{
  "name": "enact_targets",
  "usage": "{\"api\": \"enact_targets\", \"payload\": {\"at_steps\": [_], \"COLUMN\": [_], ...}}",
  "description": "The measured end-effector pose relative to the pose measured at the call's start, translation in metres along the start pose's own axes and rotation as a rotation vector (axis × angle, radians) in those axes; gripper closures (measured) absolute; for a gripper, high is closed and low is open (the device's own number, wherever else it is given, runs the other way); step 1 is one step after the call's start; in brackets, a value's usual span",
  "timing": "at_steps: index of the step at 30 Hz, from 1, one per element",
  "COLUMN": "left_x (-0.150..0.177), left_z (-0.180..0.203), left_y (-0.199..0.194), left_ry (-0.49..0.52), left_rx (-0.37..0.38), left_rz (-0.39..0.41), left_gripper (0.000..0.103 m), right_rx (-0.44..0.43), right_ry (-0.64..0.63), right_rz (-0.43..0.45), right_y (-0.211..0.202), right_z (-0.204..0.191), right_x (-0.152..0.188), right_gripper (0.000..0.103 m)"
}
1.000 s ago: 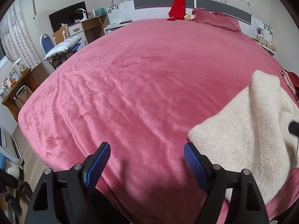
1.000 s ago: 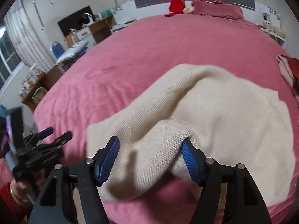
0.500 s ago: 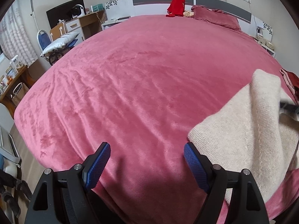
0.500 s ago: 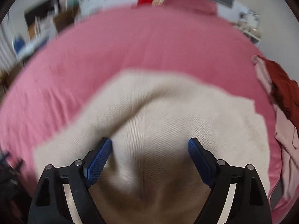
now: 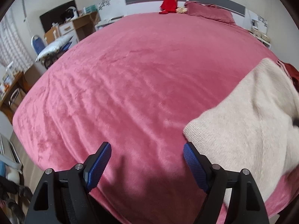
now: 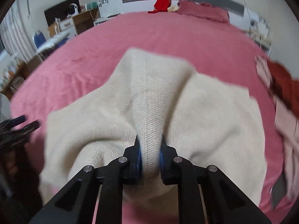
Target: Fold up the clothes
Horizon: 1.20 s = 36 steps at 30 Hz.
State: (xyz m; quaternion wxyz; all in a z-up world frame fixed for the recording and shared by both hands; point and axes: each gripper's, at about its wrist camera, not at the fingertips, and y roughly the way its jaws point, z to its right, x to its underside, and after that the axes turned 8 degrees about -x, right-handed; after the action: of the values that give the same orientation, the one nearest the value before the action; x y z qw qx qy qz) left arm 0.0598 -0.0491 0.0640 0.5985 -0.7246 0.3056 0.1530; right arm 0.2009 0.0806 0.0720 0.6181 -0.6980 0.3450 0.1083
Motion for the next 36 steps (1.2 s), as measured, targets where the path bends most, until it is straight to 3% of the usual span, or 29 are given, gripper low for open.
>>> {"api": "enact_targets", "payload": {"at_steps": [4, 10, 15, 17, 20, 22, 25, 28, 30, 31, 33, 34, 36], "left_x": [-0.017, -0.040, -0.029, -0.016, 0.005, 0.012, 0.014, 0.018, 0.021, 0.023, 0.027, 0.030, 0.038], "left_z": [0.027, 0.091, 0.142, 0.158, 0.160, 0.156, 0.140, 0.130, 0.128, 0.131, 0.133, 0.133, 0.131], "left_y": [-0.002, -0.009, -0.007, -0.003, -0.012, -0.015, -0.014, -0.018, -0.023, -0.028, -0.042, -0.049, -0.060], "left_ry": [0.075, 0.292, 0.451, 0.512, 0.489, 0.484, 0.434, 0.426, 0.441, 0.464, 0.501, 0.516, 0.544], "left_rx": [-0.006, 0.142, 0.207, 0.174, 0.116, 0.129, 0.206, 0.273, 0.297, 0.290, 0.311, 0.339, 0.398], "left_rz": [0.041, 0.086, 0.052, 0.053, 0.146, 0.142, 0.070, 0.034, 0.024, 0.029, 0.040, 0.043, 0.046], "left_gripper": [0.024, 0.025, 0.025, 0.026, 0.027, 0.033, 0.039, 0.060, 0.083, 0.090, 0.094, 0.094, 0.094], "right_rx": [-0.057, -0.134, -0.172, -0.171, -0.189, -0.197, -0.172, -0.157, -0.146, -0.141, -0.130, -0.124, -0.113], "right_ry": [0.083, 0.254, 0.370, 0.380, 0.422, 0.447, 0.438, 0.367, 0.320, 0.297, 0.249, 0.226, 0.178], "right_rz": [-0.027, -0.069, -0.063, -0.068, -0.066, -0.058, 0.000, 0.070, 0.117, 0.141, 0.188, 0.211, 0.258], "right_y": [-0.018, -0.026, -0.032, -0.035, -0.040, -0.044, -0.056, -0.068, -0.076, -0.080, -0.088, -0.092, -0.100], "right_z": [0.022, 0.047, 0.063, 0.064, 0.069, 0.072, 0.071, 0.054, 0.044, 0.038, 0.027, 0.022, 0.011], "right_x": [0.043, 0.093, 0.100, 0.103, 0.108, 0.110, 0.105, 0.087, 0.074, 0.068, 0.056, 0.050, 0.037], "right_gripper": [0.087, 0.087, 0.087, 0.087, 0.086, 0.081, 0.076, 0.070, 0.061, 0.060, 0.057, 0.052, 0.022]}}
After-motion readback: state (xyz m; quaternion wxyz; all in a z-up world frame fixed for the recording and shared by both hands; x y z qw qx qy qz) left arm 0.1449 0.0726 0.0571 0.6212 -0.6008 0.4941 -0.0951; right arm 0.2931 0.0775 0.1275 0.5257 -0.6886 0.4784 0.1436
